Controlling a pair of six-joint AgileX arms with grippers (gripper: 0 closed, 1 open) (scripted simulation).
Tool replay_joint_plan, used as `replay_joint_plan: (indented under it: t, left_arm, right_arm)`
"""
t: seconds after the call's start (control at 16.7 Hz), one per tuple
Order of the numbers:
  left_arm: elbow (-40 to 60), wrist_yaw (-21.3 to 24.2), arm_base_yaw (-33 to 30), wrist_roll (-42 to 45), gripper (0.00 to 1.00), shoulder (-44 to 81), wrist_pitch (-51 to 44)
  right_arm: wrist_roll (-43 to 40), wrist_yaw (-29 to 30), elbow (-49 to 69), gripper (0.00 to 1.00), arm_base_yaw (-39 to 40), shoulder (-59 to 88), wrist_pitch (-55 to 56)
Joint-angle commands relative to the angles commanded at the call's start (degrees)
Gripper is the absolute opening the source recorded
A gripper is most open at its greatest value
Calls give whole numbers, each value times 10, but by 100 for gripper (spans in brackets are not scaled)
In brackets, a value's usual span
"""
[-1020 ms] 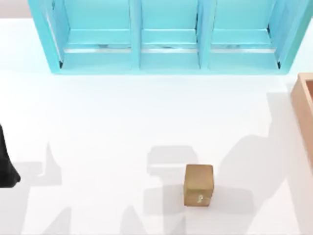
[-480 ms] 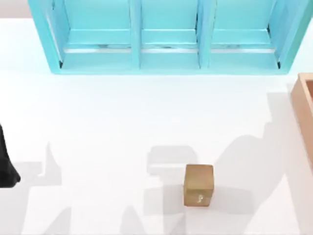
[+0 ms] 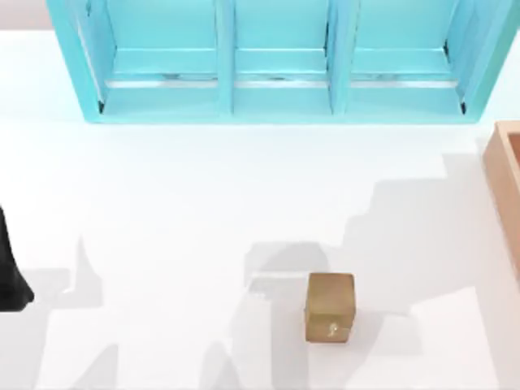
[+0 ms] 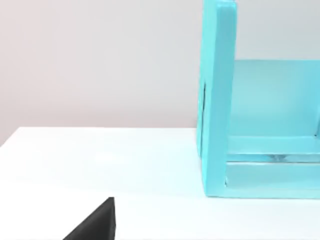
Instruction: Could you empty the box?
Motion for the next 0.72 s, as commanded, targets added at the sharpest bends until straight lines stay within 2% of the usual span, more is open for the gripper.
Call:
replay_joint_plan:
  t: [0.24, 0.72]
  left_arm:
    - [0, 0, 0, 0, 100, 0, 0]
    - [0, 0, 0, 0, 100, 0, 0]
  right_arm:
    - [6, 30, 25, 0, 24, 18, -57]
    - [22, 33, 35, 0, 45, 28, -57]
